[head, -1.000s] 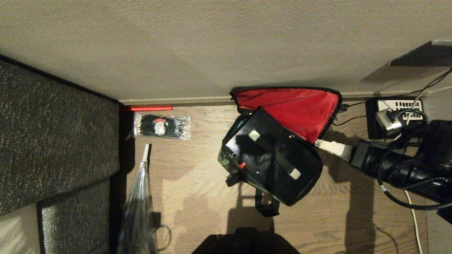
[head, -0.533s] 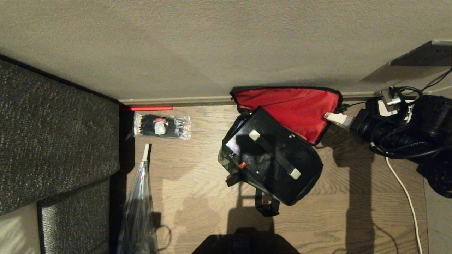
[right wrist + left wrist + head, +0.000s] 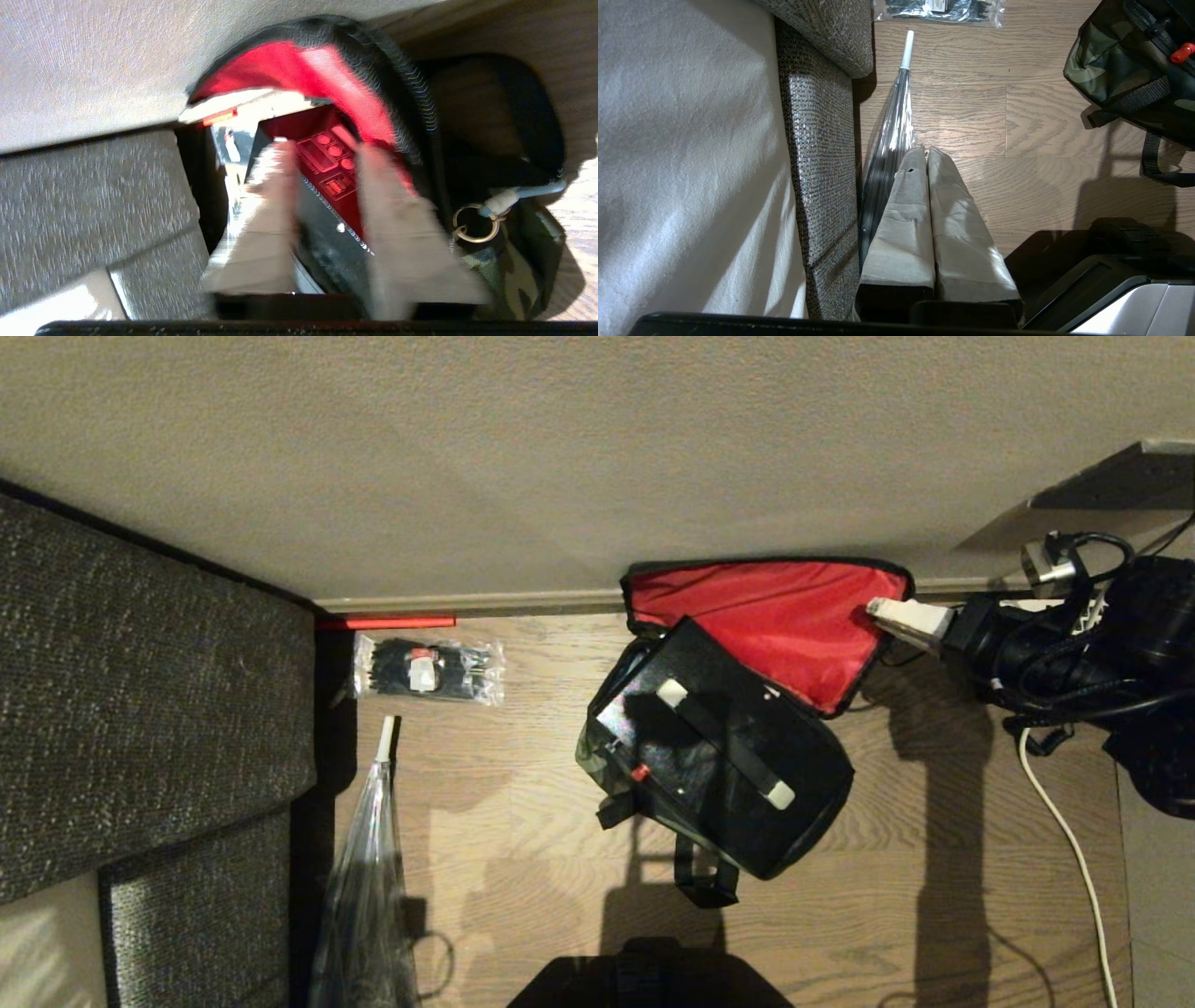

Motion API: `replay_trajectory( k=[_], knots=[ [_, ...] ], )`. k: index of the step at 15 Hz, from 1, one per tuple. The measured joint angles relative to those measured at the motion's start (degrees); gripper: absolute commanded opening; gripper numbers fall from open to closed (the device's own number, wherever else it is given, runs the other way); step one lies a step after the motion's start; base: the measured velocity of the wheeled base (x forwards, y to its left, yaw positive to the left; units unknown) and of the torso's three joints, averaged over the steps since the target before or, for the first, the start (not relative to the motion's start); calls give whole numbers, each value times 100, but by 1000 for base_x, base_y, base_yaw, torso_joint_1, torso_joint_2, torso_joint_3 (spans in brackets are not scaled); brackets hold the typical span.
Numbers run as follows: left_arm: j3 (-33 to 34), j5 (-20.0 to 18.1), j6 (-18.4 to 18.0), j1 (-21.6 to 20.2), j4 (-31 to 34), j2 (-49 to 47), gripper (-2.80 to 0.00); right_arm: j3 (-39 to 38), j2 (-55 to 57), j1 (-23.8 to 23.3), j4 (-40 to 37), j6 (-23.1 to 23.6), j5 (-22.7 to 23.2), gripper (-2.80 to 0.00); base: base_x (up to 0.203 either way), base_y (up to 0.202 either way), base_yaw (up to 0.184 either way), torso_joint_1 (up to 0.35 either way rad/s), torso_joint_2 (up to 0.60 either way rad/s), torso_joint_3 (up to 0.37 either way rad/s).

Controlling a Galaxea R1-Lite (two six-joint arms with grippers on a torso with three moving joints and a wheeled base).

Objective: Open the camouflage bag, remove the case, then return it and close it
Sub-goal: Close the top of the storage box

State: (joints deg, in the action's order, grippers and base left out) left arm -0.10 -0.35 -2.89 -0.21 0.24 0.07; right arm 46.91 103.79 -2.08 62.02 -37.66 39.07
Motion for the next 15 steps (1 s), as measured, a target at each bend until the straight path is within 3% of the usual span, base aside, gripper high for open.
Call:
replay_trajectory(
  k=[3, 6, 8, 11, 15],
  knots=[
    [0, 2, -2, 7, 0, 0, -280, -72, -34, -156, -132, 505, 216, 0, 0, 0, 0, 0, 0, 0],
    [0, 2, 0, 5, -8, 0, -280, -67, -29, -543, -622, 1291, 693, 0, 0, 0, 0, 0, 0, 0],
    [0, 2, 4, 5, -4, 0, -280, -13, -32, -716, -651, 1485, 727, 0, 0, 0, 0, 0, 0, 0],
    [0, 2, 2, 5, -4, 0, -280, 28, 42, -784, -644, 1622, 773, 0, 0, 0, 0, 0, 0, 0],
    [0, 0, 2, 5, -4, 0, -280, 292, 427, -530, -525, 1434, 764, 0, 0, 0, 0, 0, 0, 0]
  ],
)
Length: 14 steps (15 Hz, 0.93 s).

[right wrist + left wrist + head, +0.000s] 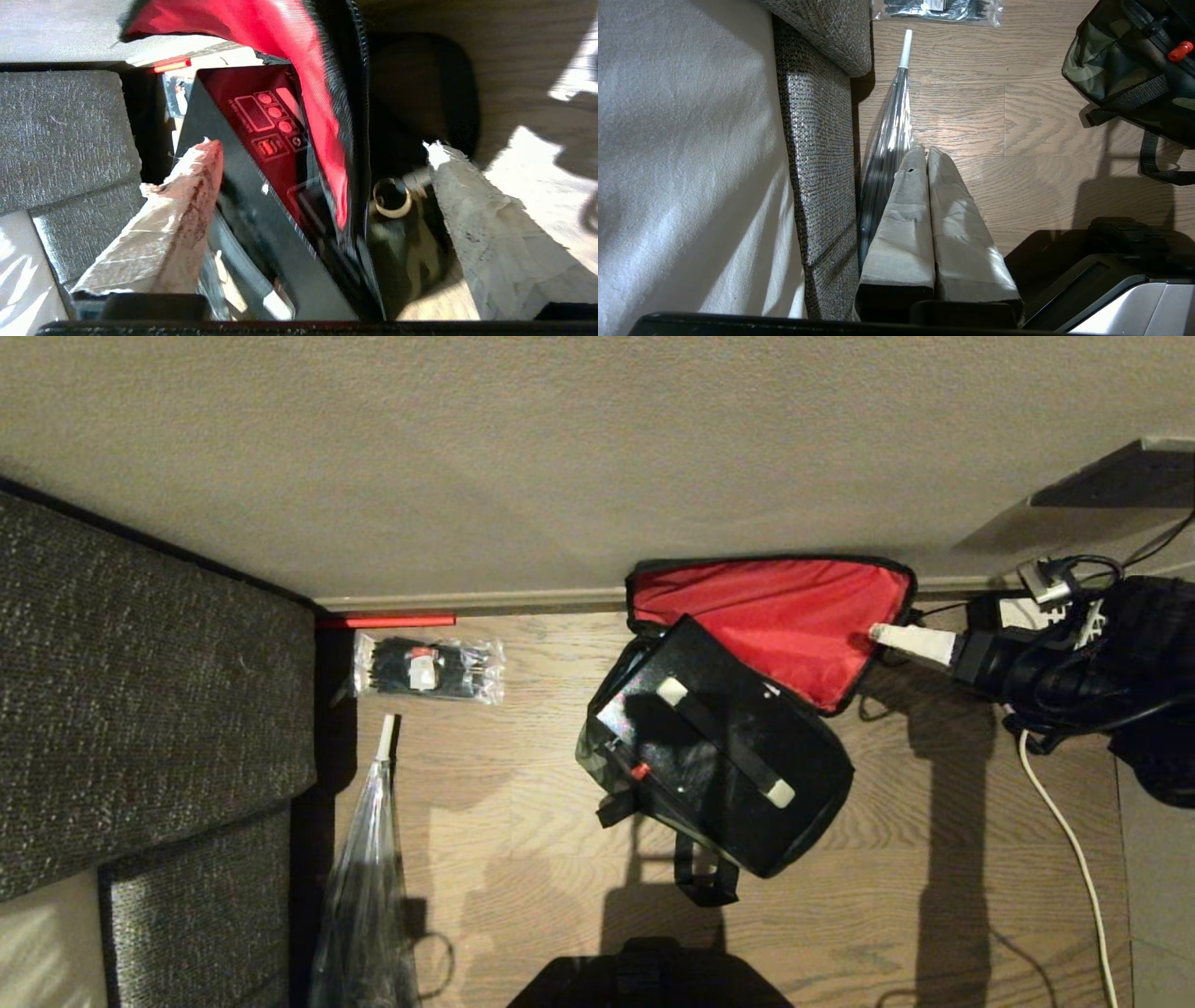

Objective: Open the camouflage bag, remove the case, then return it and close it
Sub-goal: Close the top of the storage box

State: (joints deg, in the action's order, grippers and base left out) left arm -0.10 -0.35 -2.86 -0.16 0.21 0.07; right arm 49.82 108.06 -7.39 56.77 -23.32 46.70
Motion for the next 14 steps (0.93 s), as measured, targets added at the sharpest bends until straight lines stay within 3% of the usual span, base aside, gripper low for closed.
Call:
replay_trajectory(
  k=[3, 4, 8, 14],
  knots=[
    [0, 2, -2, -5, 0, 0, -280, 247, 347, 91, 527, -127, -15, 0, 0, 0, 0, 0, 0, 0],
    [0, 0, -2, 5, 0, 0, -280, 403, 508, 106, 900, -260, -32, -280, 0, 0, 0, 0, 0, 0],
    [0, 2, -1, 2, 1, 0, -280, 825, 982, 119, 2151, -487, -120, -280, 0, 0, 0, 0, 0, 0],
    [0, 0, -2, 0, -2, 0, -280, 612, 1050, 111, 2269, -465, -111, -280, 0, 0, 0, 0, 0, 0]
  ],
)
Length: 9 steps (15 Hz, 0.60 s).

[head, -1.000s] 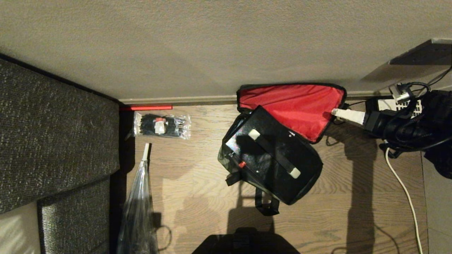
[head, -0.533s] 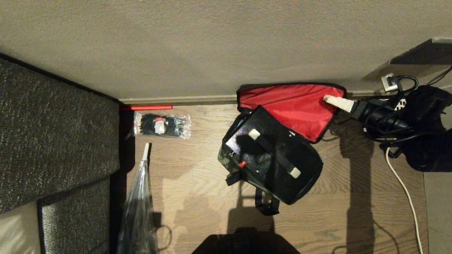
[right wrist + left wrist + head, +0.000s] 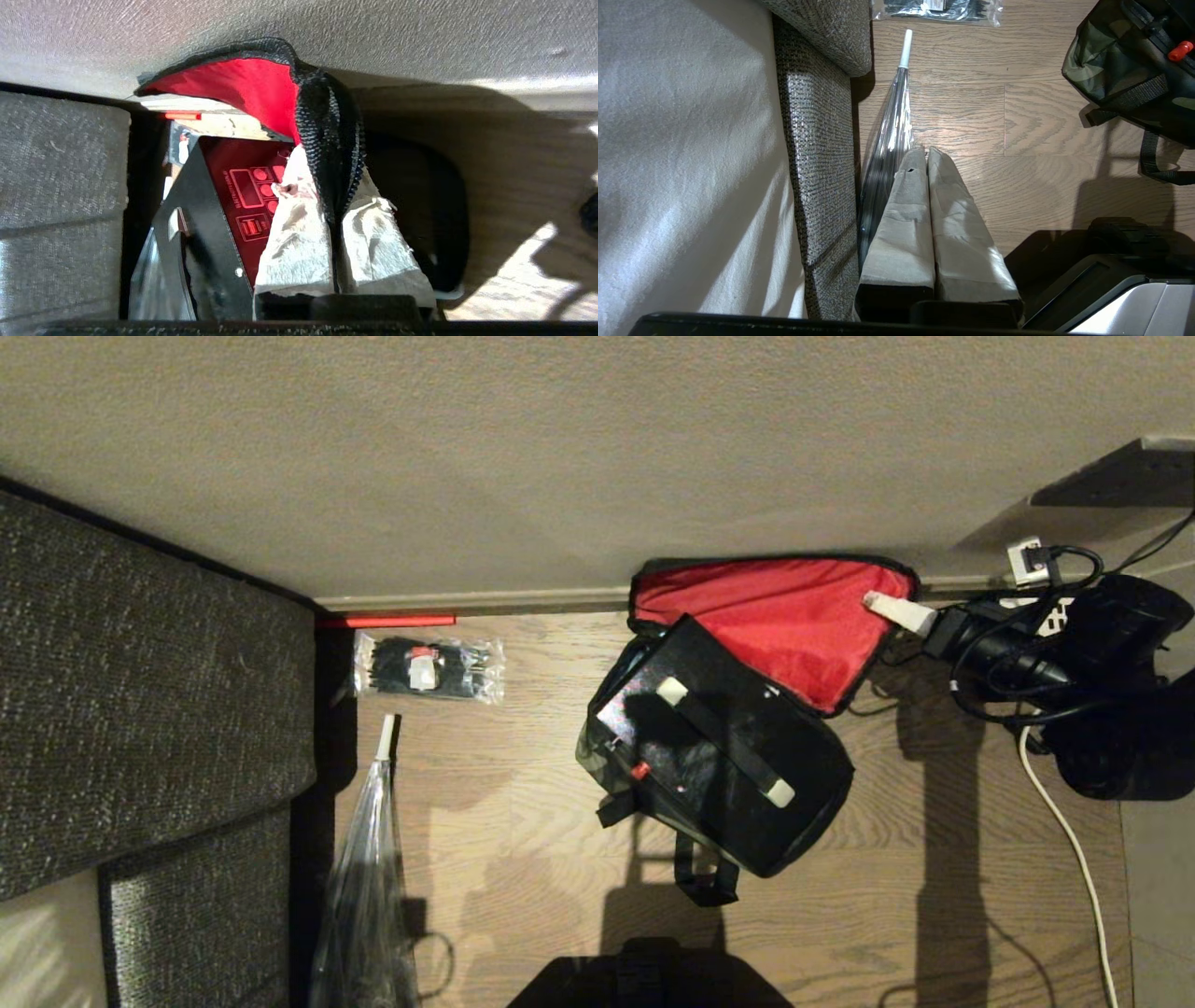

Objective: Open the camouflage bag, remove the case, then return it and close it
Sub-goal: Close the top of the storage box

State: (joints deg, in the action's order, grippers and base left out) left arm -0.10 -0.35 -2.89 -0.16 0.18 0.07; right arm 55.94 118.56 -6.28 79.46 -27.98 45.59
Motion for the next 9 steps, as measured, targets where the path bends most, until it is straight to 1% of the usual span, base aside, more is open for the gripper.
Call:
replay_trajectory(
  k=[5, 9],
  knots=[
    [0, 0, 0, 0, 0, 0, -280, -488, -241, -92, 2, 98, 49, -280, 0, 0, 0, 0, 0, 0],
    [0, 1, 2, 0, 0, 0, -280, -1335, -458, -214, 9, 526, 230, -280, 0, 0, 0, 0, 0, 0]
  ],
)
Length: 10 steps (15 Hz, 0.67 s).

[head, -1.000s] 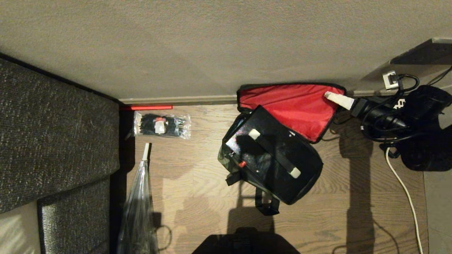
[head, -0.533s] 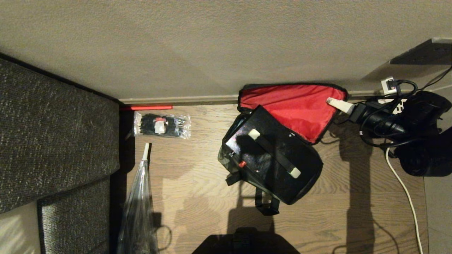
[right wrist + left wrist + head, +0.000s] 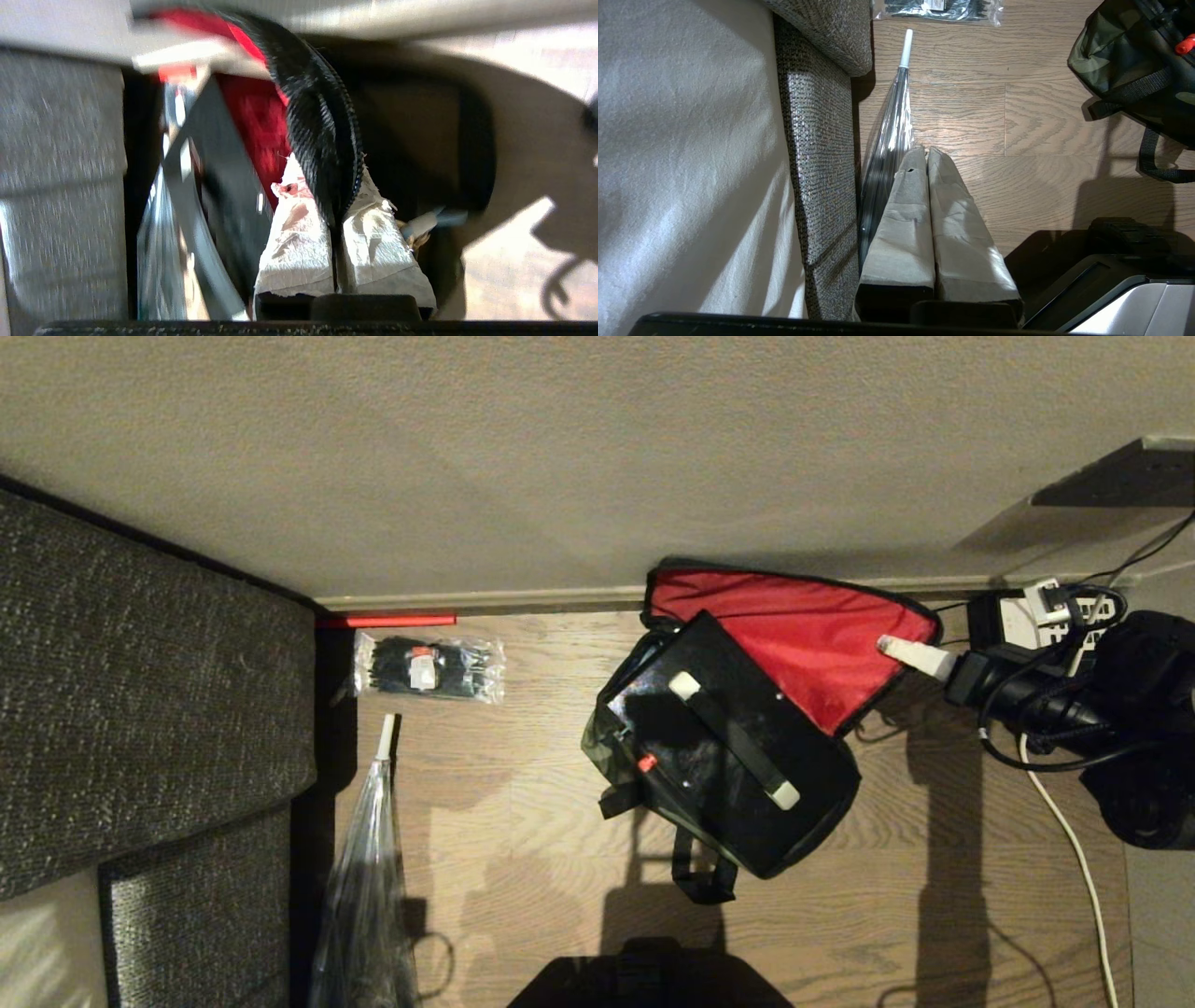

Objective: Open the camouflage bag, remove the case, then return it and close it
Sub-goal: Close the top of the storage box

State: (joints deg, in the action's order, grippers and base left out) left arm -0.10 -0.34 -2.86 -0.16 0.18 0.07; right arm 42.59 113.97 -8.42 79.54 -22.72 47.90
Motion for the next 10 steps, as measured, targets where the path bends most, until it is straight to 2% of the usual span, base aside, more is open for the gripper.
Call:
replay_trajectory(
  k=[3, 10],
  knots=[
    [0, -1, -2, 0, 0, 0, -280, -597, -93, -28, -111, 602, 20, -280, 0, 0, 0, 0, 0, 0],
    [0, 1, -2, 0, 0, 0, -280, -1551, -276, -148, -1179, 2054, 45, -280, 0, 0, 0, 0, 0, 0]
  ],
)
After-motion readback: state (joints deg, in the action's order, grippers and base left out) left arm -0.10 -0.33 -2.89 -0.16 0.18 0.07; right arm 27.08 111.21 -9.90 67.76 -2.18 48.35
